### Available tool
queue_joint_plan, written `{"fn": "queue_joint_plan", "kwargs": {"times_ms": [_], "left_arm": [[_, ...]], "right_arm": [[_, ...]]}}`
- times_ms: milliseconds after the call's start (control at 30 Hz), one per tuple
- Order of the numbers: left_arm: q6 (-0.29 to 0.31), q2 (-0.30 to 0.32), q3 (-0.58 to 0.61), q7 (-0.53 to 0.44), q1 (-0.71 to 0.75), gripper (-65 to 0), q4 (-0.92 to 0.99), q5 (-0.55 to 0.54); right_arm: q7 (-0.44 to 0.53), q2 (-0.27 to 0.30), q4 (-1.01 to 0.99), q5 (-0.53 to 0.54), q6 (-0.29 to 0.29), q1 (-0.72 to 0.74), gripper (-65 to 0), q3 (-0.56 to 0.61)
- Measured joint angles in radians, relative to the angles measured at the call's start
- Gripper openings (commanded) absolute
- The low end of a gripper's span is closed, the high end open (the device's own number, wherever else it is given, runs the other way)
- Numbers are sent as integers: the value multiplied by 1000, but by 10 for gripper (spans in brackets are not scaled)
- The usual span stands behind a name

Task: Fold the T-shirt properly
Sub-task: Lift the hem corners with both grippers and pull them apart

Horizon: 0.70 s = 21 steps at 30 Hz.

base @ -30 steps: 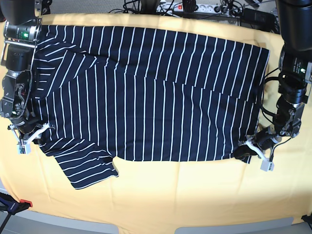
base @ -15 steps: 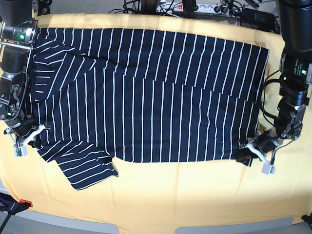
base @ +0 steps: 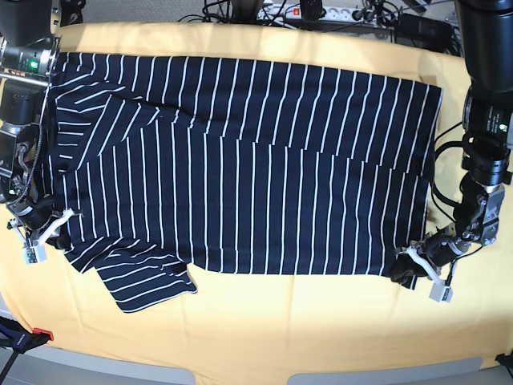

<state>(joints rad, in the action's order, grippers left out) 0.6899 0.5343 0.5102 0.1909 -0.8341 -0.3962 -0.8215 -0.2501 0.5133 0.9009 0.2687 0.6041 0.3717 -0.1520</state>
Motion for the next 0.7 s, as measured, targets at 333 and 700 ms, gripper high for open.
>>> {"fn": "queue_joint_plan", "kwargs": {"times_ms": [333,700], "left_arm": [[-1,3,0,101,0,-650,-6,-92],[-1,5,0,328,7,-650,-175,-176]], "right_arm": [[-20,40,0,58,93,-8,-650,0],[-129,84,3,133,96,-9,-650,1]]}}
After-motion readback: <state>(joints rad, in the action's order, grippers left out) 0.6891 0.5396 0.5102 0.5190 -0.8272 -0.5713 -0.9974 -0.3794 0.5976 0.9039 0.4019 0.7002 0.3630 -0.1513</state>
